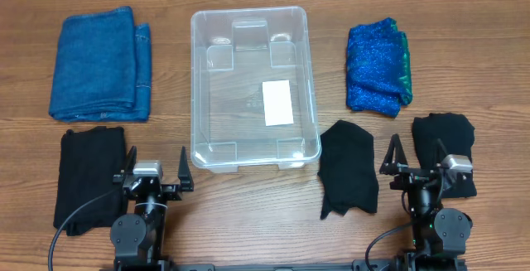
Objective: Pack container
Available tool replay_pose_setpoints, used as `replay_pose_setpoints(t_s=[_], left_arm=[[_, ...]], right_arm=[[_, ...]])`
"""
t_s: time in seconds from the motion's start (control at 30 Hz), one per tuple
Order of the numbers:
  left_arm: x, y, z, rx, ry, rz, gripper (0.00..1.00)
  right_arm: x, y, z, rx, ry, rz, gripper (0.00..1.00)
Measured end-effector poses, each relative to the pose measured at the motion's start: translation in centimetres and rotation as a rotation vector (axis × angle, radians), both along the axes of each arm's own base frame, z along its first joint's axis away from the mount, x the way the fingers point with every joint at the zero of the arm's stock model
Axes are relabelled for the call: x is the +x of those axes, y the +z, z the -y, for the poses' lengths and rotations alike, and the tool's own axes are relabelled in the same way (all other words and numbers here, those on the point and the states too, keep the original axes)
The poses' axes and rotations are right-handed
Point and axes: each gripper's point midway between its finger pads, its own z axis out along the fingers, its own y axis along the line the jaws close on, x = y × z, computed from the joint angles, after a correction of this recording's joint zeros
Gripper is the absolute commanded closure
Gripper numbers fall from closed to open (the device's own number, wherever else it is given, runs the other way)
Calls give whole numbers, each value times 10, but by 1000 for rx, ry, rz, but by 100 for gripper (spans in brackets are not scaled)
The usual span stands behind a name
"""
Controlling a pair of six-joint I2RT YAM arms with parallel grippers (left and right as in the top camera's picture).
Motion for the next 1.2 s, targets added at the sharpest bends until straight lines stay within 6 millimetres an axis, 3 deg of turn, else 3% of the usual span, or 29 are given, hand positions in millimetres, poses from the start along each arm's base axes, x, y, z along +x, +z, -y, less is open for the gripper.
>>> replay_pose_setpoints(t_s=[0.3, 0.5, 0.6, 0.63, 0.73, 0.87, 1.2], left_arm=[[0, 0, 0, 0, 0, 0, 0], [0, 0, 0, 0, 0, 0, 0], [0, 0, 0, 0, 0, 0, 0], [0, 0, 0, 0, 0, 0, 0], [0, 0, 0, 0, 0, 0, 0], [0, 0, 0, 0, 0, 0, 0], [0, 0, 0, 0, 0, 0, 0]], right_arm=[[-5, 43, -26, -23, 148, 175, 0], [-8, 50, -32, -70, 178, 195, 0], [-13, 75, -31, -106, 170, 244, 0], [-18, 95, -30, -122, 160, 279, 0], [-17, 122, -29, -147, 146, 289, 0], [3, 138, -24, -167, 132, 179, 0], [106, 116, -13, -231, 185, -461, 0]])
